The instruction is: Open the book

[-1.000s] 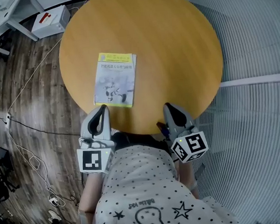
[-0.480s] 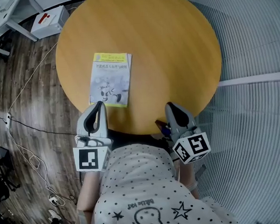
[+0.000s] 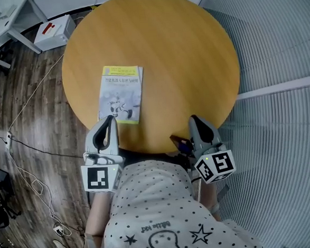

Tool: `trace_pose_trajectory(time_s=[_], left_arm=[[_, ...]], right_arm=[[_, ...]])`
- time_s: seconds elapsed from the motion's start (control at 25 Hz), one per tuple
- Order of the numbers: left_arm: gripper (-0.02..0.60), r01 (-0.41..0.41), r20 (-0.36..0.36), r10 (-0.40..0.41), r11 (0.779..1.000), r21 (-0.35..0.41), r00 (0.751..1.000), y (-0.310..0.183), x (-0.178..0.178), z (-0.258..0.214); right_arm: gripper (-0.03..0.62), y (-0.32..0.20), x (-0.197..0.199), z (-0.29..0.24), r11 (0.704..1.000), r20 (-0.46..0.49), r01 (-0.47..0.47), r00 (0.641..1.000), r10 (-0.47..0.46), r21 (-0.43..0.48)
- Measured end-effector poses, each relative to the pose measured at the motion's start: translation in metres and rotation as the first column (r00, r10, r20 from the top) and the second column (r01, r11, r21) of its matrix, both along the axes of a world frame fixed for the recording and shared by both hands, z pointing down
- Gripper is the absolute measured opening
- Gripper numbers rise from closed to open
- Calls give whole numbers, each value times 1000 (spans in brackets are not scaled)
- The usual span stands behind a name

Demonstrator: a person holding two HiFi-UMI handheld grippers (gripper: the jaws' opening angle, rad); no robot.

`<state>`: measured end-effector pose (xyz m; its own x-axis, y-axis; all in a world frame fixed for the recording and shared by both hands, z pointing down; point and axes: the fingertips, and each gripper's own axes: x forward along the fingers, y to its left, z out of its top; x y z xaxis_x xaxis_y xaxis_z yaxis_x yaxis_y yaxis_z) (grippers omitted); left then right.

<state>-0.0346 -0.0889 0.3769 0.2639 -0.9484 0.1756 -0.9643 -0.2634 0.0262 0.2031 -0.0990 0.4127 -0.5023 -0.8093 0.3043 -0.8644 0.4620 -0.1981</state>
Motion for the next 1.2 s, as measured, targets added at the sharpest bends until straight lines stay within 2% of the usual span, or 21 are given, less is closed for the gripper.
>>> trace_pose_trajectory(time_s=[0.36,0.84,1.2], left_arm=[[12,-16,-2,16,1000,8,1000,-7,0,-5],[14,-42,-7,42,999,-8,999,-13,5,-3],[14,-39,-11,39,999,-20,999,-14,7,0]], right_arm=[[3,0,-9,-4,1000,15,-14,1000,14,5],[3,-1,5,-2,997,31,-79,996,79,-15],[3,-2,10,1,996,34,-88,995,88,-25]])
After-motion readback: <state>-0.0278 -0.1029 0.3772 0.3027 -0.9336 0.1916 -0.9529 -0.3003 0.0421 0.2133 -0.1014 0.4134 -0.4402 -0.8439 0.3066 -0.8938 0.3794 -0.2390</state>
